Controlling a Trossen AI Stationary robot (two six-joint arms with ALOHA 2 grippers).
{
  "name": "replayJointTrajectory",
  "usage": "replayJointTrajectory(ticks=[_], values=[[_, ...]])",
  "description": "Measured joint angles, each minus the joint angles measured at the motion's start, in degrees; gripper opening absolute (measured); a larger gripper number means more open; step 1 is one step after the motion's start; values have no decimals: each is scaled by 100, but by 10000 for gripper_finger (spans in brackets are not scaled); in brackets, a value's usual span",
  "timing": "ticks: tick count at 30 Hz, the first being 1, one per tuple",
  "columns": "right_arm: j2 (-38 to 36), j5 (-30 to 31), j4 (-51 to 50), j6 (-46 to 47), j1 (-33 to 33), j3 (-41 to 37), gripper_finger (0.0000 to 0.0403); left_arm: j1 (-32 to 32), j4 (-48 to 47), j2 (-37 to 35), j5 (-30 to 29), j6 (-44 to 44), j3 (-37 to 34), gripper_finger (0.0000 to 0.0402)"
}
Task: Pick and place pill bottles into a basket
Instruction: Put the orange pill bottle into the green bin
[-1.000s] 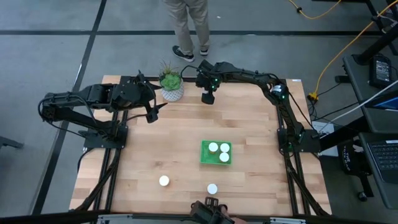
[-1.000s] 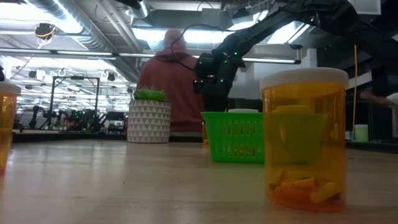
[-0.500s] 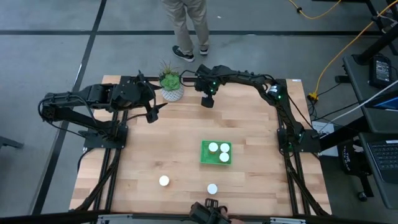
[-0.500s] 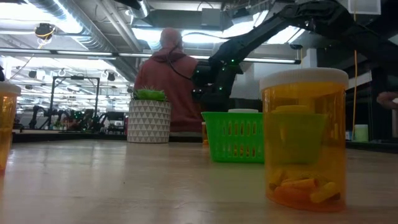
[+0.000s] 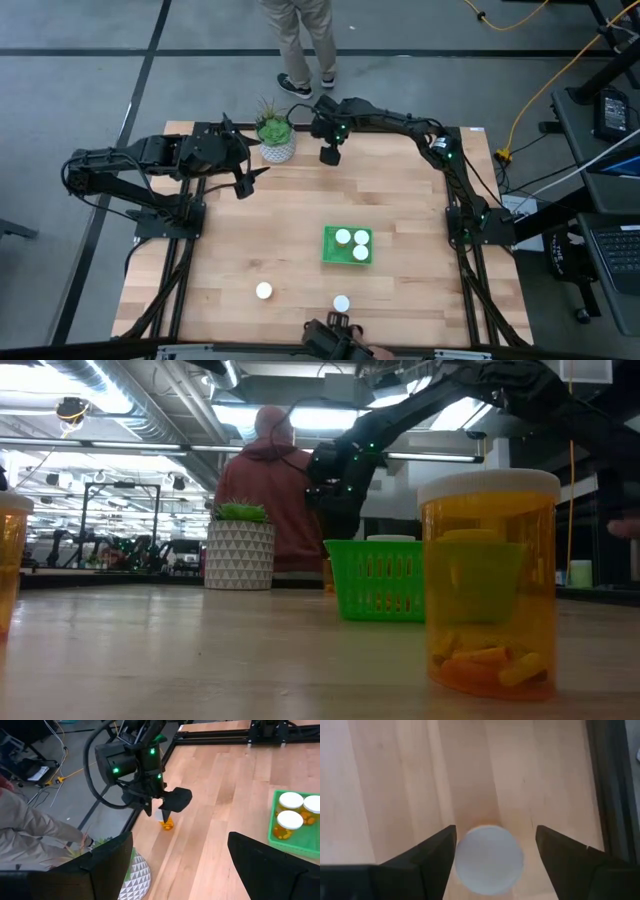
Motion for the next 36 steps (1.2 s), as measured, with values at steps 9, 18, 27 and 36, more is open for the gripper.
replayJointTrajectory(ticks=[9, 18, 27, 36], values=[[0, -16, -124, -27, -5, -313, 276, 0, -2, 0, 3, 39, 0, 322], [0, -21, -81, -32, -9, -313, 275, 0, -2, 0, -10, 94, 0, 322], [0, -24, 11, -26, -9, -313, 232, 0, -2, 0, -12, 48, 0, 322], [0, -33, -11, -26, -9, -313, 211, 0, -2, 0, -15, 48, 0, 322]])
